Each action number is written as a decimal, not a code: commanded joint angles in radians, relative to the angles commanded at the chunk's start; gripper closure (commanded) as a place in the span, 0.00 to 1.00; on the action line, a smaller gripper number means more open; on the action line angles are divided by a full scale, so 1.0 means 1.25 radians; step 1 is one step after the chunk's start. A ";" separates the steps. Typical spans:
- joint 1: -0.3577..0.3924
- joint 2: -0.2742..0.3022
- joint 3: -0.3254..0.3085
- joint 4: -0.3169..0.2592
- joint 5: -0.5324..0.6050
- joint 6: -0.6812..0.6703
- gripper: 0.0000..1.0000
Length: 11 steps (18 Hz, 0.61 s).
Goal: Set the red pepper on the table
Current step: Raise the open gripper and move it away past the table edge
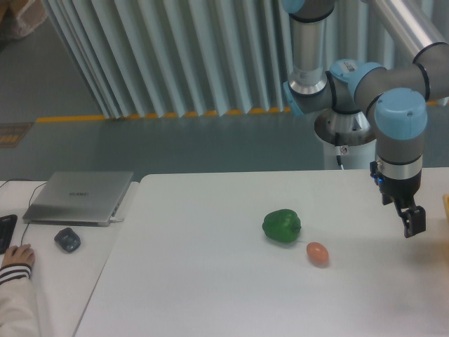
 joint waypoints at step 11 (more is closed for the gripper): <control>0.006 0.005 -0.022 0.079 -0.015 0.002 0.00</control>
